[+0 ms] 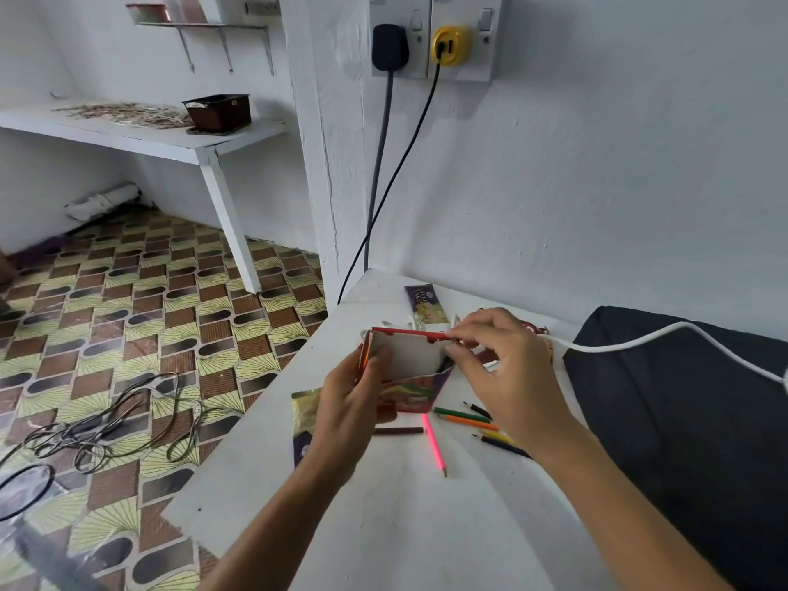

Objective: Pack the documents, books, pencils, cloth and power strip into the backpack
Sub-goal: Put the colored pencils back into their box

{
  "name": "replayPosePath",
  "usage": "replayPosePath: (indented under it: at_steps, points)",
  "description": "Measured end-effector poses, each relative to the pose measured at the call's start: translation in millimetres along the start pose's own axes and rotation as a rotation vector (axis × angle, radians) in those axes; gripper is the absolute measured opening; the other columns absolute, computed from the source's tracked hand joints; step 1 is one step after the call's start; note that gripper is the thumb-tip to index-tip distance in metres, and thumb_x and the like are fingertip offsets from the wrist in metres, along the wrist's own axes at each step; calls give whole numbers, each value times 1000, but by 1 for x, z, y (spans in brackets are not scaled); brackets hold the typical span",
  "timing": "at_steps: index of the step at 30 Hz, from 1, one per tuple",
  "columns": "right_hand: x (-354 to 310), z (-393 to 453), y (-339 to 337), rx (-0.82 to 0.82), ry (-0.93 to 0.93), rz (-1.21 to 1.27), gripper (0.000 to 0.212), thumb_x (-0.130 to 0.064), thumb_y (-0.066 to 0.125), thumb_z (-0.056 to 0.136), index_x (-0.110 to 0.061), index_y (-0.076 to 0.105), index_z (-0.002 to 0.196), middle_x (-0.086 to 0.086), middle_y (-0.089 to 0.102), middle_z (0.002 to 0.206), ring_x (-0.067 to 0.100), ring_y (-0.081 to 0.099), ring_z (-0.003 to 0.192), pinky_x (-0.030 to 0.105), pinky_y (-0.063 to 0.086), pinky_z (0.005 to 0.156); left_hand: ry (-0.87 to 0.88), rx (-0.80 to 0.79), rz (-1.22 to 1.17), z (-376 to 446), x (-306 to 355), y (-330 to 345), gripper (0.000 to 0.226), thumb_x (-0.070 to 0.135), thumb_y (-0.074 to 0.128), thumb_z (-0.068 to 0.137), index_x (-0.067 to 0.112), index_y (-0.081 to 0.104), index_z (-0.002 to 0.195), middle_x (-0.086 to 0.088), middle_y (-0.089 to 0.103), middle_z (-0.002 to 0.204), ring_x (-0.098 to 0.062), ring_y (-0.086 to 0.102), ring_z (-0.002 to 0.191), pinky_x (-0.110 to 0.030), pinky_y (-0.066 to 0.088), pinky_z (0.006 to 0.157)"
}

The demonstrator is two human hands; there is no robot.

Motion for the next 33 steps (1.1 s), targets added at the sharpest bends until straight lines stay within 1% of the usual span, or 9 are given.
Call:
replayPosePath:
  at_steps: [3, 7, 10, 13, 18, 23, 27, 31, 33]
  points:
    - [13, 6, 5, 1, 153, 91, 14, -9, 75, 80, -11, 73, 94, -11, 61, 81, 2, 60, 73, 7, 47, 66, -137, -67, -40, 2, -7, -1, 26, 39, 43, 97, 21, 59, 108, -1, 74, 81, -17, 73, 73, -29, 57, 55]
    - [29, 10, 17, -137, 327, 176, 15, -10, 78, 77, -14, 67, 85, -2, 64, 76, 10, 59, 69, 18, 51, 63, -231, -77, 58, 3, -15, -9, 30, 47, 42, 95, 24, 58, 107, -6, 71, 94, -21, 70, 84, -40, 55, 74]
    - [33, 8, 25, -204, 391, 218, 12, -8, 78, 77, -14, 67, 77, -2, 62, 68, 13, 59, 64, 28, 56, 63, -239, -84, 80, 2, -19, -15, 27, 41, 45, 96, 20, 61, 101, -4, 73, 89, -18, 72, 79, -29, 55, 72]
    - [38, 2, 29, -244, 478, 331, 8, -6, 76, 79, -8, 68, 80, 3, 65, 70, 17, 65, 66, 32, 60, 62, -227, -137, 146, -1, -20, -20, 26, 41, 50, 91, 20, 62, 98, -1, 73, 87, -16, 73, 76, -24, 55, 67]
    - [39, -5, 34, -289, 486, 304, 7, -12, 78, 77, -12, 71, 79, 17, 67, 79, 28, 60, 70, 33, 56, 60, -265, -211, 146, -9, -24, -26, 51, 49, 55, 73, 7, 66, 100, -9, 75, 89, -26, 73, 80, -35, 58, 72]
    - [35, -10, 40, -359, 479, 310, 8, -15, 77, 78, -19, 71, 76, 12, 68, 79, 21, 59, 70, 32, 55, 64, -297, -130, 50, -15, -34, -28, 38, 44, 53, 83, 12, 63, 101, -9, 75, 85, -27, 73, 74, -32, 60, 63]
    - [32, -11, 39, -377, 453, 305, 9, -15, 76, 79, -20, 70, 76, 4, 68, 75, 10, 57, 65, 20, 51, 60, -317, -107, -43, -20, -37, -25, 43, 45, 53, 79, 10, 63, 101, -11, 74, 85, -31, 73, 76, -33, 60, 63]
    - [36, -11, 39, -382, 464, 284, 6, -18, 76, 79, -18, 70, 78, 7, 69, 77, 17, 60, 67, 27, 55, 63, -304, -79, -90, -22, -37, -24, 44, 45, 53, 79, 10, 64, 103, -13, 74, 88, -33, 72, 79, -35, 60, 66]
    - [38, -12, 39, -406, 478, 279, 7, -18, 77, 78, -16, 70, 79, 1, 69, 74, 11, 62, 66, 25, 55, 64, -298, -67, -88, -21, -37, -23, 44, 45, 53, 79, 10, 64, 102, -13, 74, 87, -33, 73, 78, -34, 60, 65]
Point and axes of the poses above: each hand's wrist, its own z-axis towards the middle knuckle, its own y-axis out of the palm, x = y × z, the point moved 6 cm from there along z, towards the middle knuckle
